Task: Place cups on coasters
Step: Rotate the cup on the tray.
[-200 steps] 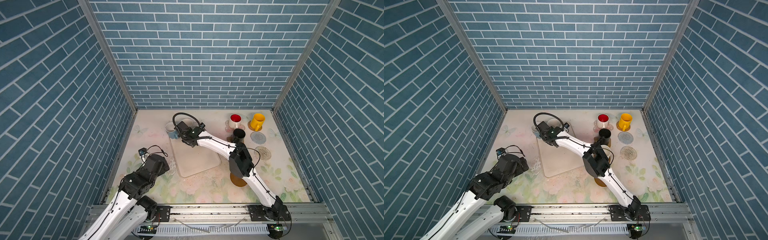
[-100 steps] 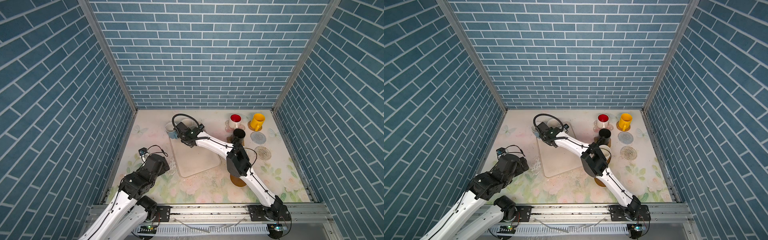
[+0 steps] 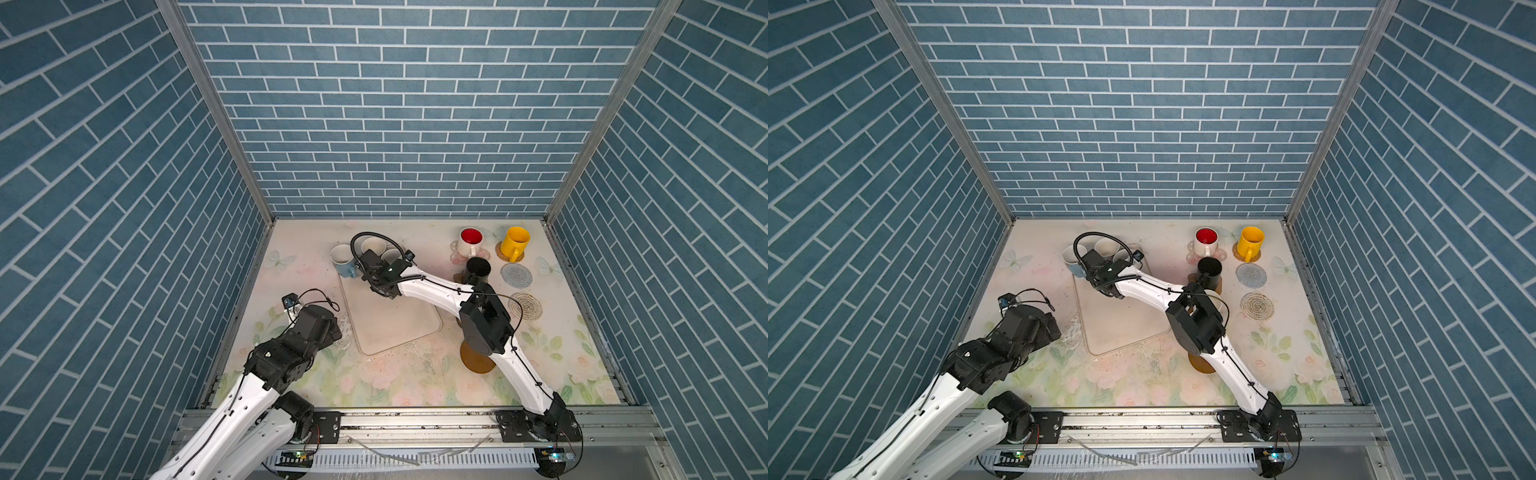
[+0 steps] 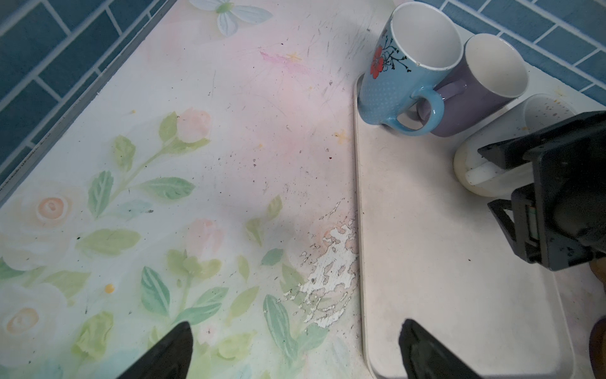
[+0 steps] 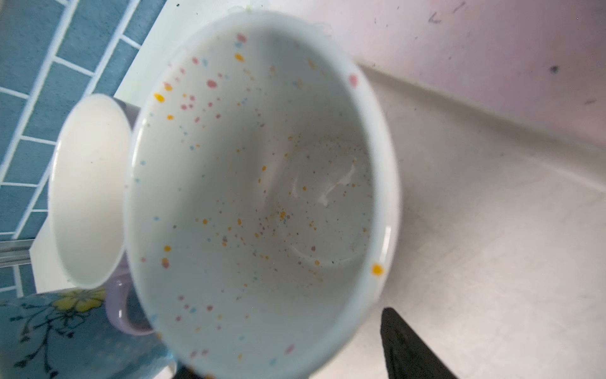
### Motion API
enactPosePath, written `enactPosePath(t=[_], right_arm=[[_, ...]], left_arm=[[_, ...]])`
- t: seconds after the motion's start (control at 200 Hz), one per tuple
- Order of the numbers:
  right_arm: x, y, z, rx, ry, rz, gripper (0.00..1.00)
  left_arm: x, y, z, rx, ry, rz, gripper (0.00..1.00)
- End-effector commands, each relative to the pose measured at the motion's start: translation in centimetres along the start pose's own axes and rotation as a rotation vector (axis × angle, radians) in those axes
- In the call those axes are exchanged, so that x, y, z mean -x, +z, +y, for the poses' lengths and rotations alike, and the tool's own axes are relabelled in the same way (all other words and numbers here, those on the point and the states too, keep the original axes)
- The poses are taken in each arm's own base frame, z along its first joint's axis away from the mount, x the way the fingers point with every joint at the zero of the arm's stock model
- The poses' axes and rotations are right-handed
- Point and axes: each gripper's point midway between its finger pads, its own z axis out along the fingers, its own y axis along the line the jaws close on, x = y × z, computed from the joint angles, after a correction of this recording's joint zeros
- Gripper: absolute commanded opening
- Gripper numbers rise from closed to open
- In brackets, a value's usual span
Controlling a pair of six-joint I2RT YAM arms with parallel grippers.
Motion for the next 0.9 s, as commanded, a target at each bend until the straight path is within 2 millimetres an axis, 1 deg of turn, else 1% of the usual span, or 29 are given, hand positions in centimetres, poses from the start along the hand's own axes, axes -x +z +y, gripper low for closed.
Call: enactPosePath(t=[0.0,0.025,0.19,0.24,0.31,0.42,0.485,0.73,0.895], right_arm=[[2.4,-1.6,0.1,0.020,-0.074,-0.031,0.66],[2.4,-1.5,0.1,0.032,-0.085,-0.024,0.66],[3.1,-1.0,-1.8,0.030,-0.108,0.004,0.58],[3.3,-0.9,-2.0,0.035,-0.125,0.012,0.56],[3.7,-1.1,-2.1,0.035,-0.157,0.016,0.54],[4.0,-1.5,-1.7,0.050,-0.238,0.029,0.51],[4.3,-1.7,-1.8,0.032,-0.286,0.028,0.50],[3.9,-0.7,-2.7,0.007,-0.343,0.090,0.45],[4.0,-0.3,-2.6,0.010,-0.383,0.106,0.37]], left_arm=[[0.0,0.1,0.0,0.001,-0.004,0.003,0.99],[0.0,0.1,0.0,0.000,-0.002,0.002,0.99],[0.0,0.4,-0.6,-0.017,0.002,0.007,0.99],[-0.1,0.6,-0.8,-0.020,-0.004,0.011,0.99],[-0.2,0.8,-1.0,-0.018,-0.002,0.020,0.99],[-0.3,1.1,-1.3,-0.012,0.003,0.033,0.99],[-0.3,1.2,-1.5,-0.017,0.004,0.039,0.99],[0.0,1.4,-2.2,-0.040,-0.008,0.033,0.99],[0.2,1.3,-2.2,-0.033,-0.004,0.029,0.99]])
